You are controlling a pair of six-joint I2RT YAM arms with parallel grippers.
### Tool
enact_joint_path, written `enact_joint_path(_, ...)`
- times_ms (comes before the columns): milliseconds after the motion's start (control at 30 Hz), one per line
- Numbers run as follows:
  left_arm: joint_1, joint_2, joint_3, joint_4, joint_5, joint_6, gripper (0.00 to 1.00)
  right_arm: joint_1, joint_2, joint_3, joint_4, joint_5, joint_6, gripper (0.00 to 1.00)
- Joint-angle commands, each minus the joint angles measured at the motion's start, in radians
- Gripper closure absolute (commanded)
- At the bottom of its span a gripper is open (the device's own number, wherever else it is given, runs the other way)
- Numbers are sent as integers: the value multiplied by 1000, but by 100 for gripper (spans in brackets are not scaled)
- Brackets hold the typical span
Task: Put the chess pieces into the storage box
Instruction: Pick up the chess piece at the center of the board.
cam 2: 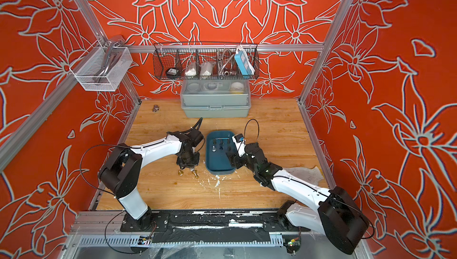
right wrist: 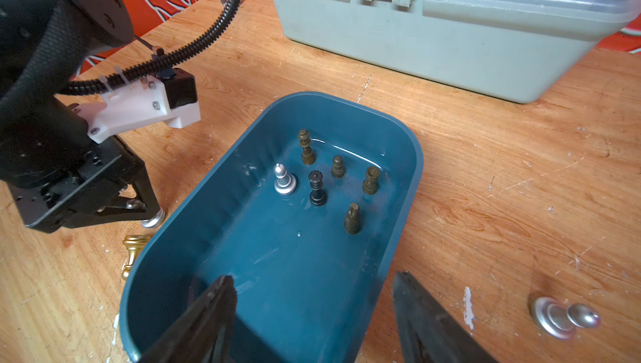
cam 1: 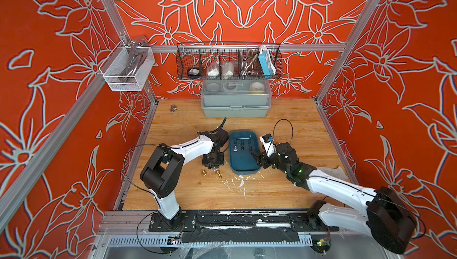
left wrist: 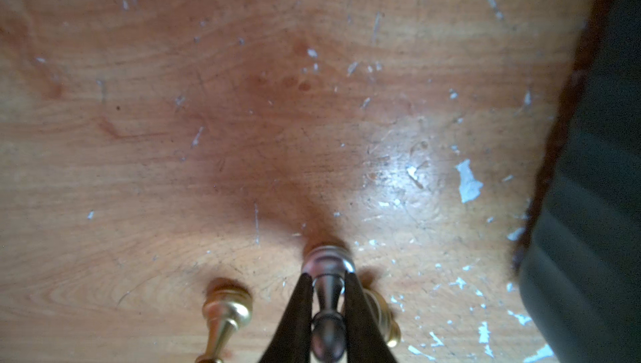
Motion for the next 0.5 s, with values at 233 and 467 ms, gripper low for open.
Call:
enact_joint_path(233,-11,-31,-1,-25,-46,-6,86,9,2,34,-19,22,2,24)
enact_joint_path(467,-23,-103,69,-92,-105,1,86,9,-4,32,-19,42,12,24)
